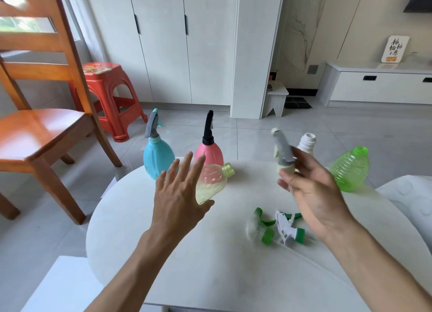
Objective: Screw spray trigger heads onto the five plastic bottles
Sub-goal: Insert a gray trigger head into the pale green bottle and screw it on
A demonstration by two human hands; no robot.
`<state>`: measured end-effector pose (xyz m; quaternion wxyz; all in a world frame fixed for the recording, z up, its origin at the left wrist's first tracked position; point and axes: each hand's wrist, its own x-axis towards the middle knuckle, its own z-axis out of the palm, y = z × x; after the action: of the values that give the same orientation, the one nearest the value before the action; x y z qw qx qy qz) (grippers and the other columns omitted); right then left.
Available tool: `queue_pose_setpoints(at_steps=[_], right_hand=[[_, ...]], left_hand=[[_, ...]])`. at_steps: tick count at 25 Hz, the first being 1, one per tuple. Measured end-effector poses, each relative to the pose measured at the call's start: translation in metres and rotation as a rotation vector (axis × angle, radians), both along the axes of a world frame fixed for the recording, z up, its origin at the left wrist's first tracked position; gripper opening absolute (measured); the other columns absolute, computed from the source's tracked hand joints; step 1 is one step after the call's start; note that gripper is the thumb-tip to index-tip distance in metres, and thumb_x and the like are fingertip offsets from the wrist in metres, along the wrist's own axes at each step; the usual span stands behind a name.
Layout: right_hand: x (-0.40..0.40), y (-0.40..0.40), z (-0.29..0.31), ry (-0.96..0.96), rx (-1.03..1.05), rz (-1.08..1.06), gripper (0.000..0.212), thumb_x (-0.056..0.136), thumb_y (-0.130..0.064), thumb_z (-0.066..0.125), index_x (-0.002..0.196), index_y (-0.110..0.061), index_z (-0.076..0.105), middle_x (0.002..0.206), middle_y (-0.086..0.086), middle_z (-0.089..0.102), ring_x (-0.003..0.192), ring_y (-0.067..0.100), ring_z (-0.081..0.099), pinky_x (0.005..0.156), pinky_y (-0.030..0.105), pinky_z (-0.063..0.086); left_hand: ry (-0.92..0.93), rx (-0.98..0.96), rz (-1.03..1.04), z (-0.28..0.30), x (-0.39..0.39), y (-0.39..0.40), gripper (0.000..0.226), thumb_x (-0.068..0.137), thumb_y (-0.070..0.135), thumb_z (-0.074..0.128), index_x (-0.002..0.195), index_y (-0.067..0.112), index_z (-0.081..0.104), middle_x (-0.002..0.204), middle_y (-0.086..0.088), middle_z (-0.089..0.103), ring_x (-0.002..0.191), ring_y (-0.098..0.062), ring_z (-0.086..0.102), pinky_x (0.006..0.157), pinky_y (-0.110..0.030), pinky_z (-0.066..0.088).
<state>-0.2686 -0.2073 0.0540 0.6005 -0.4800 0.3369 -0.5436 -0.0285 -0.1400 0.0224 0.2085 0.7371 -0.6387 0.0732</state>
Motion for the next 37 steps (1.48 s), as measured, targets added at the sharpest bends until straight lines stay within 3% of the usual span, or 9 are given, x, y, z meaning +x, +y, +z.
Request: queue_pose_setpoints(at_steps=[3,7,11,14,20,32,37], right_hand=[[-0.016,-0.006,0.011,-0.128,0.021,-0.026,0.026,0.079,-0.008,0.063,0.099,-0.022,0.072,0.091,-0.011,0.071,0.091,0.008,0.06,0.091,0.032,0.044],[-0.024,-0.008,0.016,-0.139,0.028,-0.128,0.017,0.075,-0.018,0.067,0.091,-0.023,0.07,0.096,-0.012,0.073,0.093,0.006,0.061,0.084,0.029,0.041],[-0.03,-0.014,0.014,-0.153,0.033,-0.215,0.014,0.086,-0.01,0.064,0.091,-0.022,0.068,0.102,-0.004,0.067,0.099,0.014,0.056,0.083,0.03,0.042],[-0.033,-0.016,0.014,-0.142,-0.01,-0.279,0.019,0.093,-0.006,0.06,0.094,-0.024,0.067,0.094,-0.013,0.072,0.1,0.011,0.058,0.083,0.029,0.041],[-0.026,-0.013,0.011,-0.107,-0.071,-0.273,0.021,0.093,-0.007,0.061,0.1,-0.026,0.065,0.09,-0.021,0.074,0.092,0.001,0.062,0.078,0.026,0.04],[-0.035,-0.02,0.014,-0.155,-0.029,-0.306,0.019,0.092,-0.009,0.062,0.089,-0.027,0.068,0.089,-0.018,0.072,0.093,0.008,0.059,0.077,0.027,0.041],[-0.026,-0.015,0.006,-0.126,-0.023,-0.269,0.02,0.092,-0.007,0.061,0.093,-0.027,0.066,0.085,-0.02,0.073,0.097,0.01,0.057,0.077,0.027,0.04]], left_hand=[[-0.059,0.019,-0.016,-0.003,-0.003,0.001,0.109,0.067,0.046,0.086,0.155,0.029,0.025,0.161,-0.003,0.029,0.145,-0.034,0.032,0.114,-0.054,0.03],[-0.124,0.074,-0.019,-0.007,-0.006,-0.001,0.106,0.07,0.046,0.083,0.156,0.029,0.023,0.163,-0.004,0.023,0.147,-0.034,0.027,0.116,-0.055,0.025],[-0.16,0.123,0.004,-0.014,-0.003,-0.002,0.106,0.071,0.046,0.082,0.156,0.03,0.02,0.164,-0.003,0.022,0.148,-0.033,0.025,0.116,-0.055,0.022],[-0.186,0.166,0.029,-0.019,0.002,-0.003,0.107,0.074,0.049,0.079,0.156,0.031,0.014,0.164,-0.002,0.019,0.148,-0.032,0.023,0.117,-0.053,0.02],[-0.192,0.146,0.002,-0.021,0.001,-0.003,0.107,0.075,0.053,0.076,0.156,0.033,0.009,0.165,0.001,0.017,0.149,-0.029,0.022,0.118,-0.052,0.018],[-0.2,0.155,0.026,-0.023,0.003,-0.003,0.107,0.076,0.055,0.074,0.155,0.034,0.005,0.165,0.001,0.014,0.149,-0.029,0.019,0.118,-0.051,0.017],[-0.178,0.13,-0.012,-0.022,-0.001,-0.004,0.108,0.076,0.055,0.074,0.156,0.034,0.004,0.165,0.001,0.015,0.149,-0.027,0.019,0.119,-0.051,0.017]])
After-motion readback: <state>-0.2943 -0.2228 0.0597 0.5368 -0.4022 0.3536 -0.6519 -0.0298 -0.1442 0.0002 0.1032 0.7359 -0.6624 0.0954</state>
